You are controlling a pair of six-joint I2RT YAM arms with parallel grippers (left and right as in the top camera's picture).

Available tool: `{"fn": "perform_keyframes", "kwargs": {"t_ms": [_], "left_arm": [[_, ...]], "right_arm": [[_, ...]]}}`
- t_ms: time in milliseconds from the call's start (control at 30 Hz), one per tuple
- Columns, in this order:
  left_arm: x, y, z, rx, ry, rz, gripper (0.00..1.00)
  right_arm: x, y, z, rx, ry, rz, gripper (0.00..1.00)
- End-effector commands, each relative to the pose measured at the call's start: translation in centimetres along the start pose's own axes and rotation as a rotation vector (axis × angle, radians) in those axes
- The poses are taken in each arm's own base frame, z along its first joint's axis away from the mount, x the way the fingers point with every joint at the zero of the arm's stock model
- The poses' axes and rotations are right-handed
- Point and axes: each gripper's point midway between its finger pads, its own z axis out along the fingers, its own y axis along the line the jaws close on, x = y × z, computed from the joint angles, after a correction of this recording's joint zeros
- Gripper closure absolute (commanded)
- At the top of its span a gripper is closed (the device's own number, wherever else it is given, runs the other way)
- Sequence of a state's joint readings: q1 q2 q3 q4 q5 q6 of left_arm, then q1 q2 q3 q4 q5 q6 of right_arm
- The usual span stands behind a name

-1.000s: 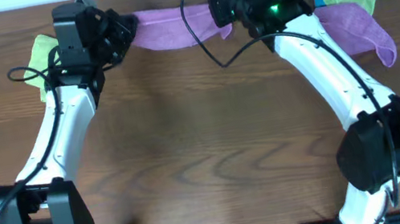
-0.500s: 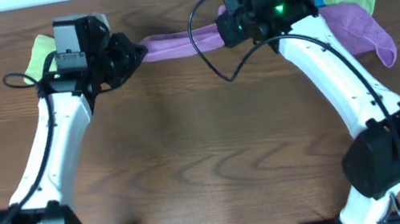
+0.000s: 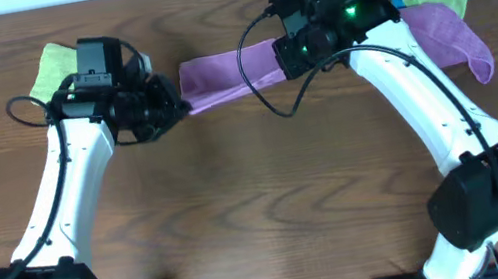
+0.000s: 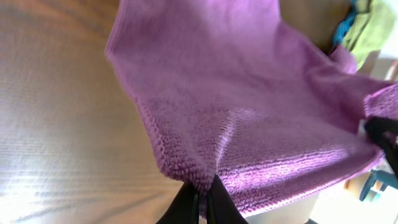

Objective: Fold the cloth
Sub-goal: 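Lower the held purple cloth flat onto the table with both grippers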

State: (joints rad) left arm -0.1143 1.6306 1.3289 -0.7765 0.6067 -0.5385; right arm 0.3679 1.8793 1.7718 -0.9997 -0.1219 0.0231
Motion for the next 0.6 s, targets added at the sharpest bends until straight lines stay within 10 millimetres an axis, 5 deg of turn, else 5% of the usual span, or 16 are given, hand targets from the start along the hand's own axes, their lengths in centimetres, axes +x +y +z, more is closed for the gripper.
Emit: {"fn": "perform_keyframes", "kwargs": {"t_ms": [0,567], "left_arm": [[-0.7,1.7,-0.9,-0.084,-0.037,0.025,0.94],[4.8,5.0,2.4,-0.162,0.118,-0.021,0.94]], "right_arm": [[0.7,-1.7,-0.7,0.061,0.008,0.026,0.98],[9.4,-1.2,1.3,0.009,0.054,0.06,0.98]]}}
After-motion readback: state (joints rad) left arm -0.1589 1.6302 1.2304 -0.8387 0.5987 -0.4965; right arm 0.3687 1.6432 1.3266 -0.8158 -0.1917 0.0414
